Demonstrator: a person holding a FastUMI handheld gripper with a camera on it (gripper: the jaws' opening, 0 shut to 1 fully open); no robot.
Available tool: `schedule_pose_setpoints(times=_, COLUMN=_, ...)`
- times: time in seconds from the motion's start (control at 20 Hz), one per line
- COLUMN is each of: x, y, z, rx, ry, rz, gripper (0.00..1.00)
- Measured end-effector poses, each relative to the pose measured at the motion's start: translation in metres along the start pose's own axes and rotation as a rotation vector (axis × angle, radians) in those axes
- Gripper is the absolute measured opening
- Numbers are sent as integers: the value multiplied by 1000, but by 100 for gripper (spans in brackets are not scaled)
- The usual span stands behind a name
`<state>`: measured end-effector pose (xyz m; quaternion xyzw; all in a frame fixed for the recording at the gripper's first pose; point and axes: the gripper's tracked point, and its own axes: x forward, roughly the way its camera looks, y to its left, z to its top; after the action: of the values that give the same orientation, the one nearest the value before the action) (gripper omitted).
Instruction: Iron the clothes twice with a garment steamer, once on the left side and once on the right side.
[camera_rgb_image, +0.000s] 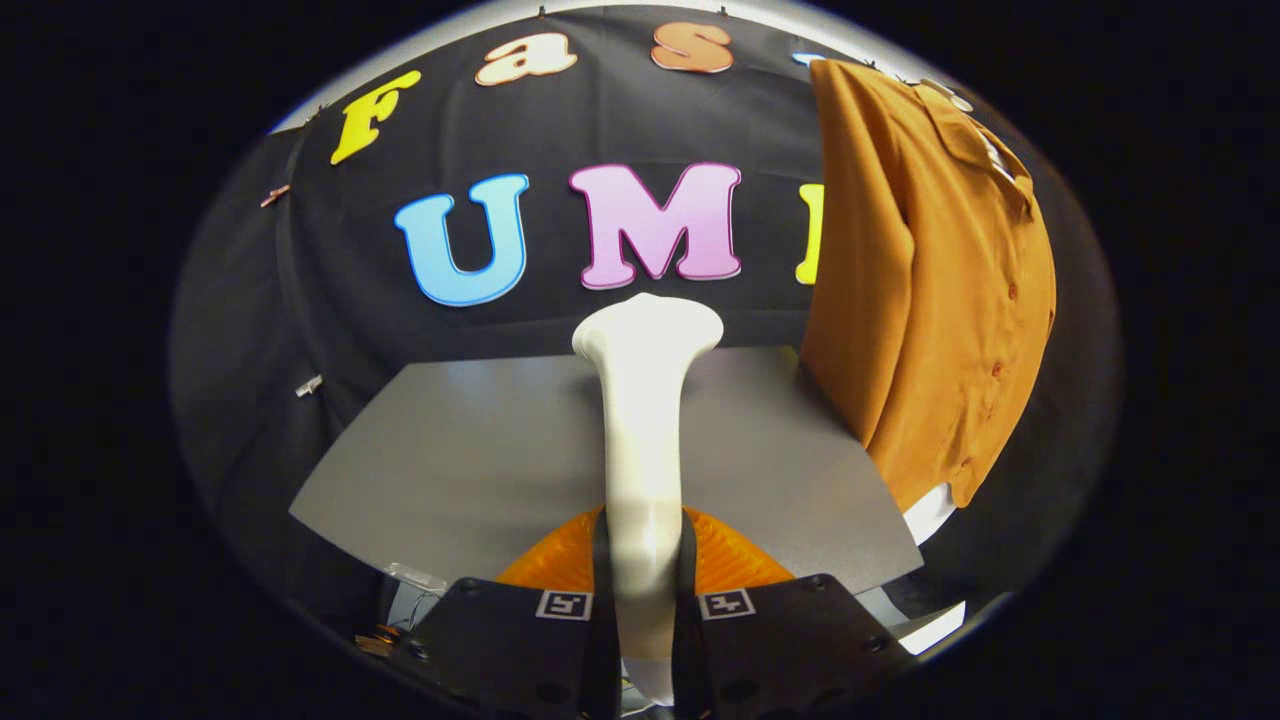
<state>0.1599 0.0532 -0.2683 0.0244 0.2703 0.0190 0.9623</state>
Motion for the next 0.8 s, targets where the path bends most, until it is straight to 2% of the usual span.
schedule_pose_setpoints(times=0.45, x=-126, y=-16, z=79, rx=-46, ry=-291, rz=12, gripper=24)
schedule_pose_setpoints(times=0.8, x=-205, y=-73, z=145, rx=-18, ry=-526, rz=-31, gripper=23)
